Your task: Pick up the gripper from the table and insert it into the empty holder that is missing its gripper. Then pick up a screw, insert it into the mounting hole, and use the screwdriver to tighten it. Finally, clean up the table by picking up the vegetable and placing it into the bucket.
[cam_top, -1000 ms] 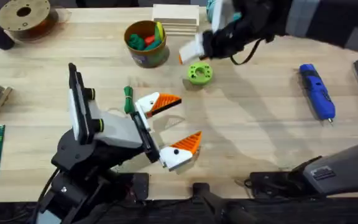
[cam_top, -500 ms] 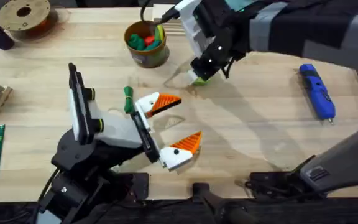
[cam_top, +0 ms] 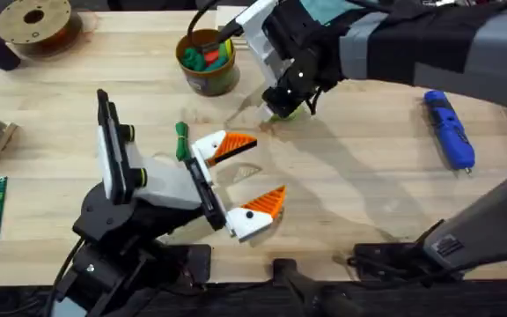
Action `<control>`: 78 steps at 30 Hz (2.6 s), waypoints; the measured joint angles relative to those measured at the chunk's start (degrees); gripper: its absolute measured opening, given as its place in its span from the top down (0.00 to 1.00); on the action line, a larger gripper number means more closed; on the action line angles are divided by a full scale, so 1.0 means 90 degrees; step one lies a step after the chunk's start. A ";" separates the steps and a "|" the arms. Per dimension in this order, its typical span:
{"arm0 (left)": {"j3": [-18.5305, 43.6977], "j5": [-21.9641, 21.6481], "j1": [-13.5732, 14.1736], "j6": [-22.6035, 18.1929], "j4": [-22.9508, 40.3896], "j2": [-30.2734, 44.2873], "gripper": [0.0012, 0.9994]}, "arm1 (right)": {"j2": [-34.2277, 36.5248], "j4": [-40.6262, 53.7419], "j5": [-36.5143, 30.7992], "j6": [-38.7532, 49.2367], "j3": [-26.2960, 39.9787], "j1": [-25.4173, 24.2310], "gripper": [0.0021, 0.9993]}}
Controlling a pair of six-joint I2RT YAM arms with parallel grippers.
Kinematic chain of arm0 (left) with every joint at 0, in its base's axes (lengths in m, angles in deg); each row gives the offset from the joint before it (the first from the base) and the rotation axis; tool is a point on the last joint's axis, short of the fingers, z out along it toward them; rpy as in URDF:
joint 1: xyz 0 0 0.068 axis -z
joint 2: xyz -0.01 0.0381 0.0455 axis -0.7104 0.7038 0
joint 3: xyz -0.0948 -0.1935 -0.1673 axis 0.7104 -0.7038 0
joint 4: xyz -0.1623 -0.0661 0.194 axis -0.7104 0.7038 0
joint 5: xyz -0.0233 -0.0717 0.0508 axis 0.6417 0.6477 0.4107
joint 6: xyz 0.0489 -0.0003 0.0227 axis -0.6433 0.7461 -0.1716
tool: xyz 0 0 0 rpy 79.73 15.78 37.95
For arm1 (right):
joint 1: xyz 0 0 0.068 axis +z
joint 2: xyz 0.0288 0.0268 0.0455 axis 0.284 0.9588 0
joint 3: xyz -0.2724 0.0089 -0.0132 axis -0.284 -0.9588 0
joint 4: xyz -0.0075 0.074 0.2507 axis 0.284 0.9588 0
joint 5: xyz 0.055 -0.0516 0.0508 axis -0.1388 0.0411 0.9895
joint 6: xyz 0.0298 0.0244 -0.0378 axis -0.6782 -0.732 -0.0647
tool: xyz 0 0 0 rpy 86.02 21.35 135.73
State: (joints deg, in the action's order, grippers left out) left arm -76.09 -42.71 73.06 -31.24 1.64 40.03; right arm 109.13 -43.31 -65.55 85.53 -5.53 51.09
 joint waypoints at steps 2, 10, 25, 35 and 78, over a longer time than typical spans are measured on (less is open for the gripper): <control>0.0000 0.0000 0.0000 0.0002 0.0000 0.0000 0.01 | 0.0000 -0.0014 -0.0001 0.0000 0.0000 0.0000 0.64; 0.0000 0.0000 0.0000 0.0002 0.0000 0.0000 0.01 | 0.0000 -0.0062 0.0032 0.0000 0.0000 0.0000 0.73; 0.0000 0.0000 0.0000 0.0002 0.0000 0.0000 0.01 | 0.0165 -0.0084 0.0137 0.0000 0.0080 -0.0012 0.99; 0.0000 0.0000 0.0000 0.0002 0.0000 0.0000 0.01 | 0.0165 -0.0064 0.0148 0.0000 0.0090 -0.0012 0.99; 0.0000 0.0000 0.0000 0.0001 0.0000 0.0000 0.01 | -0.0391 0.5215 0.2277 0.0040 0.4358 0.1569 0.99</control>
State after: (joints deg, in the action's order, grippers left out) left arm -76.09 -42.71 73.06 -31.23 1.64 40.03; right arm 105.61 3.63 -45.05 85.89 33.69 65.21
